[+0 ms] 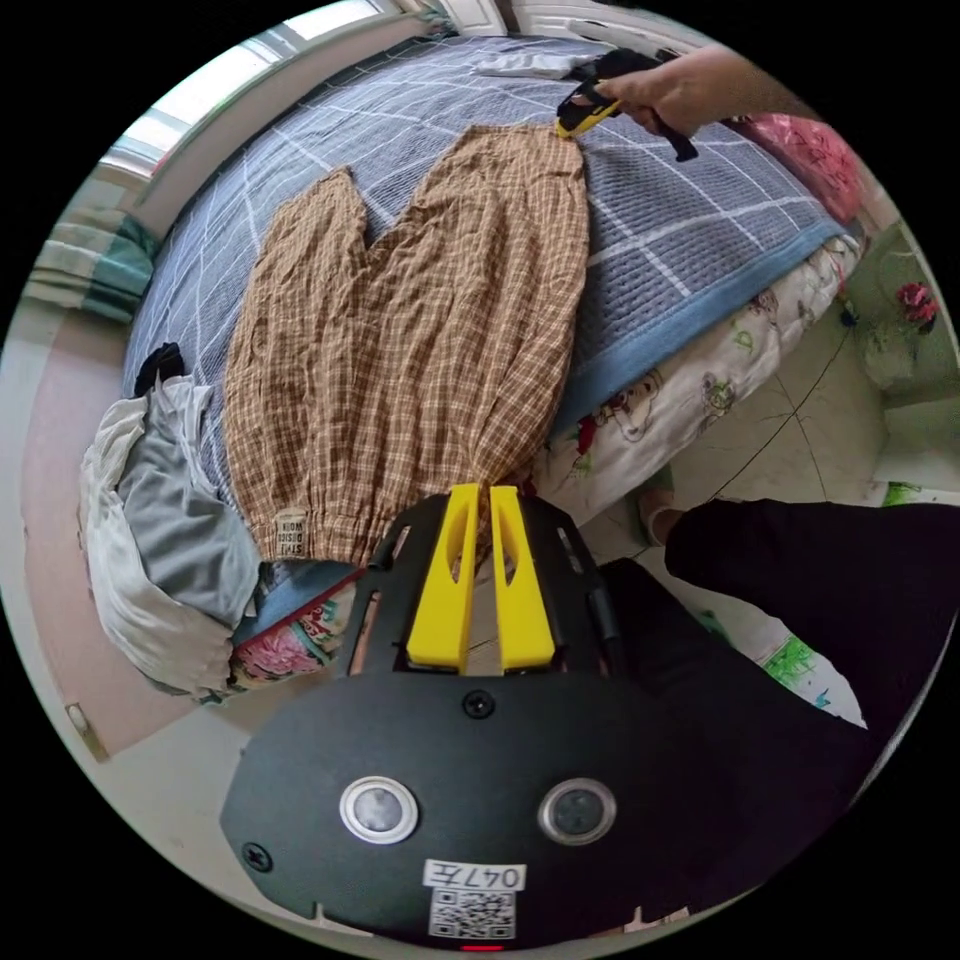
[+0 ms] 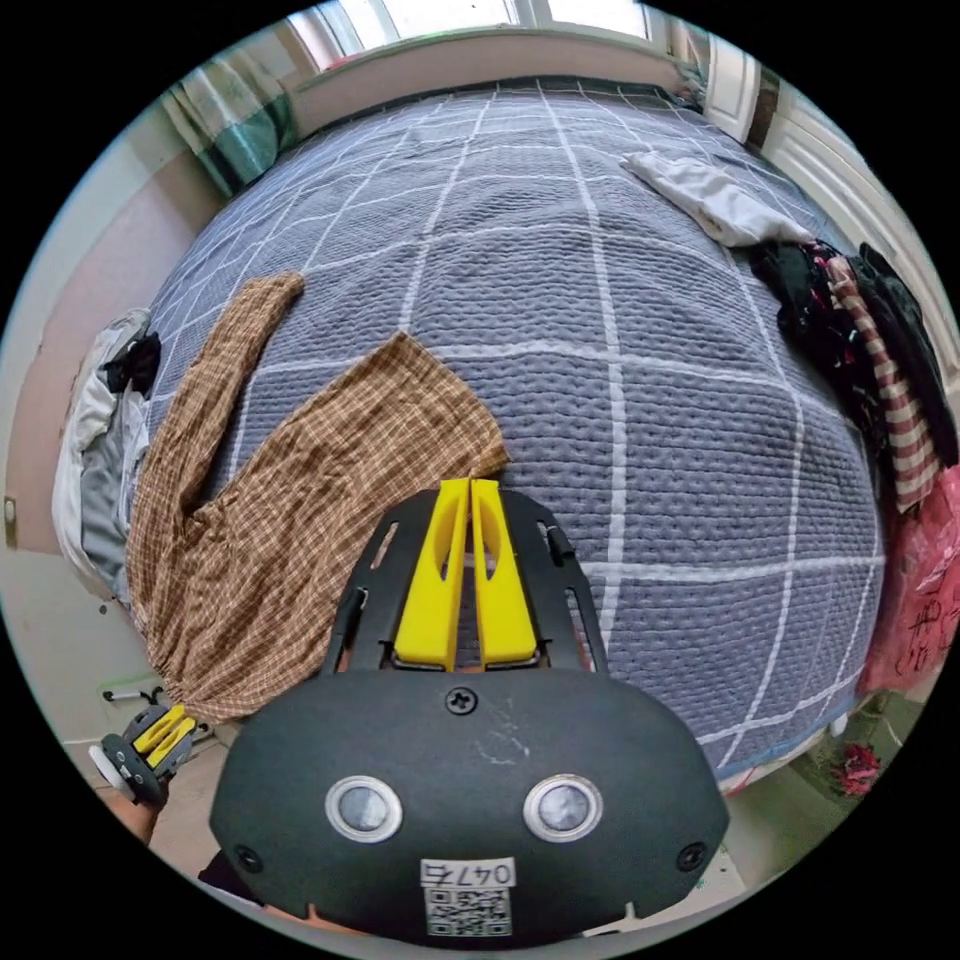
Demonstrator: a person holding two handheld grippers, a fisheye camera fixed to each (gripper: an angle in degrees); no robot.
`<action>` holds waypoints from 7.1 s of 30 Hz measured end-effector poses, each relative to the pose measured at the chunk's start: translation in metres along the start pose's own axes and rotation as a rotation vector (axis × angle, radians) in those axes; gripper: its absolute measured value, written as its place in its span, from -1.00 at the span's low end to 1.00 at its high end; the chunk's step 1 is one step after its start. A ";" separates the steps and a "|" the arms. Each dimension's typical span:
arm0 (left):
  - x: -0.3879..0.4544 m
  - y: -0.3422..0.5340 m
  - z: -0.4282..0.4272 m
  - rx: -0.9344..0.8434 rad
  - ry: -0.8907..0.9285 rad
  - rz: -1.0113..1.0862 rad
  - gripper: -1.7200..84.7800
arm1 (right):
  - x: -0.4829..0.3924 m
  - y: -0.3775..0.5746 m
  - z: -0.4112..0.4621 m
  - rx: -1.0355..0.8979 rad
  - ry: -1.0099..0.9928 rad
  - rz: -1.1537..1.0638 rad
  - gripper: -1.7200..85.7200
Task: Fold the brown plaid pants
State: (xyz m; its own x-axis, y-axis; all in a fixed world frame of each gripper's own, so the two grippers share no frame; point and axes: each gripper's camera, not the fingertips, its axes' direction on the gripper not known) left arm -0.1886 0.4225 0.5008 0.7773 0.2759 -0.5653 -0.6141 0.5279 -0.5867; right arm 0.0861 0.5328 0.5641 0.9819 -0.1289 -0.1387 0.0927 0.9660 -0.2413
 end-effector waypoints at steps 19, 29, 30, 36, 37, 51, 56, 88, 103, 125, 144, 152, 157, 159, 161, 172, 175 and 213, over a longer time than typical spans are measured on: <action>-0.315 0.014 0.013 0.002 0.753 -0.439 -0.95 | -0.186 -0.285 -0.010 0.123 -0.061 -0.374 -0.97; -0.391 0.001 0.077 -0.062 0.567 -0.419 -0.75 | -0.274 -0.383 0.122 0.055 0.076 -0.473 -0.93; -0.394 0.003 0.079 -0.061 0.574 -0.422 -0.73 | -0.278 -0.389 0.133 0.054 0.069 -0.484 -0.89; -0.424 0.030 0.069 -0.047 0.561 -0.497 -0.65 | -0.270 -0.414 0.129 0.105 -0.087 -0.461 -0.77; -0.427 0.036 0.061 -0.052 0.530 -0.502 -0.65 | -0.266 -0.411 0.112 0.166 -0.123 -0.468 -0.79; -0.378 -0.006 0.058 -0.021 0.386 -0.332 -0.85 | -0.350 -0.281 0.166 0.061 -0.214 -0.945 -0.93; -0.384 0.002 0.055 0.047 0.371 -0.421 -0.94 | -0.331 -0.277 0.123 0.183 -0.286 -0.897 -0.94; -0.313 -0.170 0.051 0.214 0.232 -0.212 -0.97 | -0.089 -0.378 0.113 0.217 -0.072 -0.415 -0.84; -0.355 -0.181 0.095 0.108 0.261 -0.423 -0.97 | -0.069 -0.408 0.131 0.190 -0.188 -0.232 -0.94; -0.361 -0.112 0.025 0.237 0.160 -0.390 -0.98 | -0.253 -0.163 0.053 0.254 -0.029 -1.318 -0.90; -0.374 -0.259 0.105 0.221 0.197 -0.042 -0.98 | -0.191 -0.206 0.049 0.192 0.046 -0.935 -0.91; -0.410 -0.208 0.060 0.304 0.220 -0.278 -0.98 | -0.173 -0.185 -0.011 0.365 -0.084 -0.858 -0.93; -0.401 -0.200 0.091 0.190 0.223 -0.268 -0.98 | -0.193 -0.163 0.020 0.173 -0.046 -0.989 -0.93; -0.397 -0.201 0.105 0.159 0.236 -0.262 -0.98 | -0.189 -0.160 0.026 0.171 -0.049 -0.968 -0.92; -0.402 -0.190 0.087 0.206 0.229 -0.301 -0.98 | -0.181 -0.164 0.006 0.214 -0.083 -0.912 -0.90; -0.371 -0.137 0.093 0.176 0.316 -0.353 -0.98 | -0.106 -0.232 -0.003 0.154 -0.184 -0.441 -0.77; -0.380 -0.129 0.098 0.206 0.398 -0.410 -0.98 | -0.111 -0.235 0.014 0.070 -0.218 -0.408 -0.82; -0.321 -0.045 0.032 -0.015 0.123 -0.102 -0.98 | -0.367 -0.025 -0.115 0.241 -0.091 -1.588 -0.91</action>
State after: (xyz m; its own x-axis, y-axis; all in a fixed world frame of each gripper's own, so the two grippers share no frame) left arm -0.4062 0.3364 0.7272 0.8135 0.1206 -0.5688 -0.5357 0.5360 -0.6525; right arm -0.2953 0.5297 0.5103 -0.1229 -0.9811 0.1493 0.9909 -0.1132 0.0723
